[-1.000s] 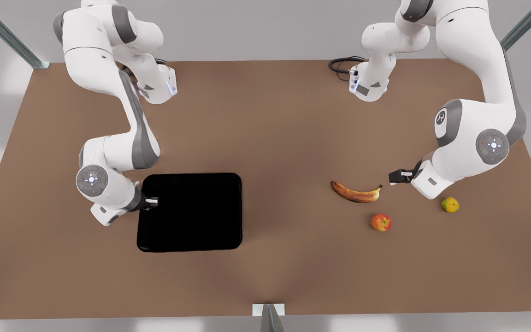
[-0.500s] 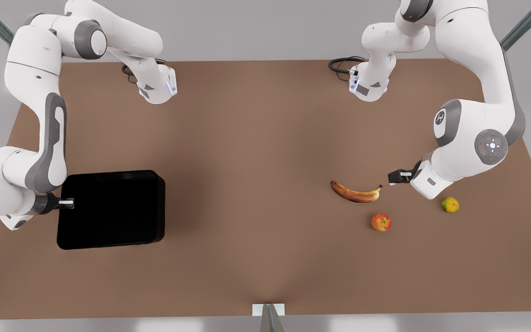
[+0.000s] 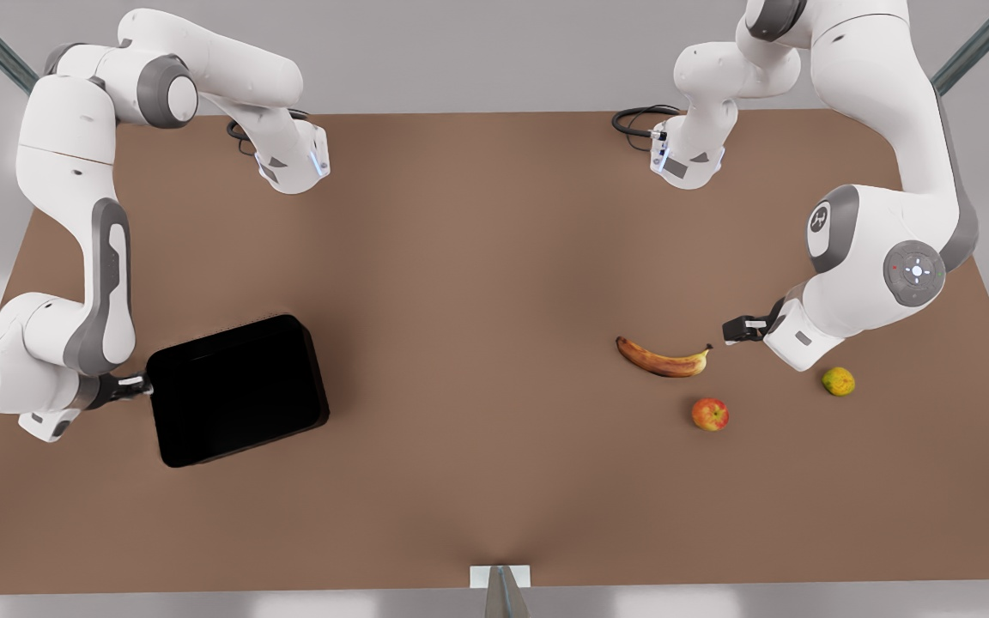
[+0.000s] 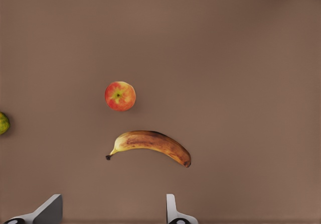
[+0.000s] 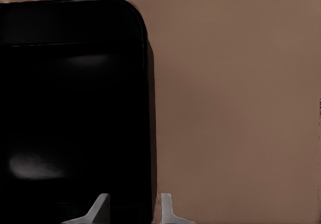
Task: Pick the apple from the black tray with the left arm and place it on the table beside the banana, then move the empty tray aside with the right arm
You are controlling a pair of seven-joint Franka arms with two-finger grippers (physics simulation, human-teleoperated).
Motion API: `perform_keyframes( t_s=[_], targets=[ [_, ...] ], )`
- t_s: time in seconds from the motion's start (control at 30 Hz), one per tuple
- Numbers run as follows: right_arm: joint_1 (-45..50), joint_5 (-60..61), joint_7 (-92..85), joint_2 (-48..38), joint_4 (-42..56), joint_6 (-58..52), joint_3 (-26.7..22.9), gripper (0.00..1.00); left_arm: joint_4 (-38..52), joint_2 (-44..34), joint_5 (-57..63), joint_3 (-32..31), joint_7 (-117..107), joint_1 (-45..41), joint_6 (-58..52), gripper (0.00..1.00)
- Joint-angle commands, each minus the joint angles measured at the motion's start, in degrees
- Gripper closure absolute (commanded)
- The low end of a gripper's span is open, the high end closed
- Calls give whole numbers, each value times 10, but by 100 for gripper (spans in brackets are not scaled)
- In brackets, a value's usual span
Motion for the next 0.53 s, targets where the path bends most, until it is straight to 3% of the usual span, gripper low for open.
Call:
perform_keyframes(
  t_s=[0.0,0.1,0.2,0.33,0.5],
  targets=[
    [0,10,-91,-1,0,9,0,11,0,-1,0,-1,-2,0,0,0],
    [3,13,-89,-9,21,-5,1,6,0,-1,0,0,-3,0,0,0],
    [19,29,9,-73,42,-78,32,0,4,-1,-6,-1,-3,0,0,0],
    [151,28,250,-132,42,-129,36,0,30,-2,0,-2,-2,-9,0,0],
    [162,24,303,-137,42,-130,35,0,27,0,2,-2,0,-15,0,0]
  ],
)
